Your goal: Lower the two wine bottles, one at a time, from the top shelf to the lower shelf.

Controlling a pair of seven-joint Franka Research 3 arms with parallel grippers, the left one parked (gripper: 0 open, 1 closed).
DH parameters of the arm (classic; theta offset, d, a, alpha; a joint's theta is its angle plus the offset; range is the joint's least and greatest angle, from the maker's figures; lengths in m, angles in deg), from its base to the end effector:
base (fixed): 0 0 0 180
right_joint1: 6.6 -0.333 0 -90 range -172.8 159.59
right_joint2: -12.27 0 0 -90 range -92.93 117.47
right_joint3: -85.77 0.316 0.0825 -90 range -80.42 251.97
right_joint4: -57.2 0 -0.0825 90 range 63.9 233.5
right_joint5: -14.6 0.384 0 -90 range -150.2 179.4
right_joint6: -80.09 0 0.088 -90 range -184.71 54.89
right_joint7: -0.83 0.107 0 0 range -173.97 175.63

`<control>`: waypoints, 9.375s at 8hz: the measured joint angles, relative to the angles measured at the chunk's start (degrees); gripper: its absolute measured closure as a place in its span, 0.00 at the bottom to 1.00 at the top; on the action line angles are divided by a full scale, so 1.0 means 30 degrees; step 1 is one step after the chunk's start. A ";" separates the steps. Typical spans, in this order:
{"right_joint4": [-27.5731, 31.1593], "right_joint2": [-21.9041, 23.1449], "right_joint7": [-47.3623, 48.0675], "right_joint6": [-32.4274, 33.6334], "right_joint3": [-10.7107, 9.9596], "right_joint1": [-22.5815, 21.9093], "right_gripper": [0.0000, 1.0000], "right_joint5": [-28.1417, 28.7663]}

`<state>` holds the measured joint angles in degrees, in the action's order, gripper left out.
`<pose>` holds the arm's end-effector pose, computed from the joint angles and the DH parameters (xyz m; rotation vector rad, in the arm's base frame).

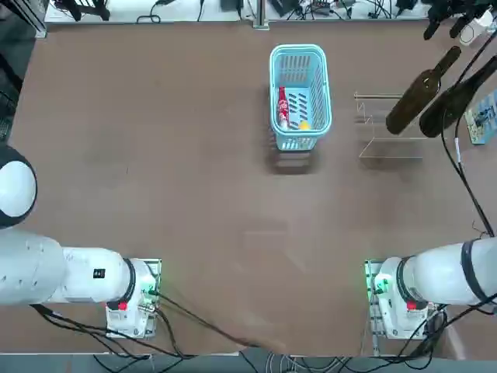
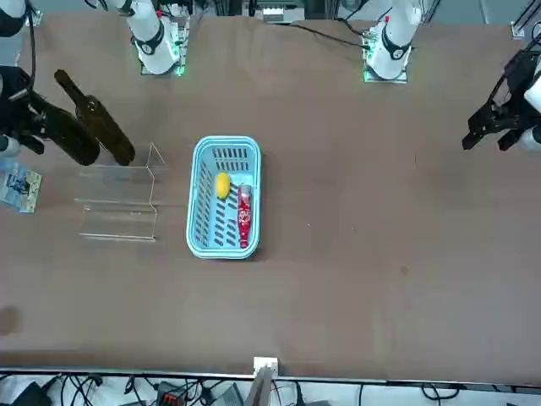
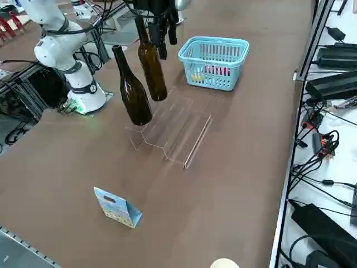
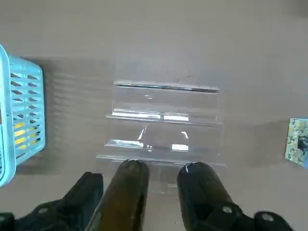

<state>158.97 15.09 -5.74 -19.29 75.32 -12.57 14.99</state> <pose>0.5462 -0.0442 0.5676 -3.1261 -0.0556 -0.0128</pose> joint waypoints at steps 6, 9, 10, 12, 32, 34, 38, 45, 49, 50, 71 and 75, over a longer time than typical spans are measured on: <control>0.0000 0.0841 0.0645 0.0635 0.0092 -0.0120 0.00 0.0002; 0.0028 0.2014 0.0667 0.2359 0.0644 -0.0313 0.06 0.0000; 0.0040 0.2382 0.0687 0.2875 0.0865 -0.0319 0.05 0.0000; 0.0207 0.2937 0.0709 0.3527 0.1034 -0.0319 0.05 -0.0001; 0.2189 0.4800 0.1847 0.4978 0.1715 -0.0261 0.37 -0.0918; 0.2189 0.4800 0.1847 0.4905 0.1715 -0.0260 0.37 -0.0941; 0.2189 0.4790 0.1847 0.4782 0.1715 -0.0260 0.37 -0.0943; 0.2193 0.4748 0.1848 0.4464 0.1719 -0.0261 0.39 -0.0944; 0.2201 0.4717 0.1848 0.4350 0.1721 -0.0261 0.49 -0.0944; 0.2206 0.4709 0.1854 0.4271 0.1724 -0.0261 0.51 -0.0944; -0.5204 -0.2649 -0.2808 0.1721 0.1133 -0.0305 0.62 -0.0938; -0.5053 -0.3968 -0.2994 0.0576 0.1148 -0.0429 0.62 -0.0907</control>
<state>143.82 3.18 -14.72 -17.56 78.77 -13.86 12.26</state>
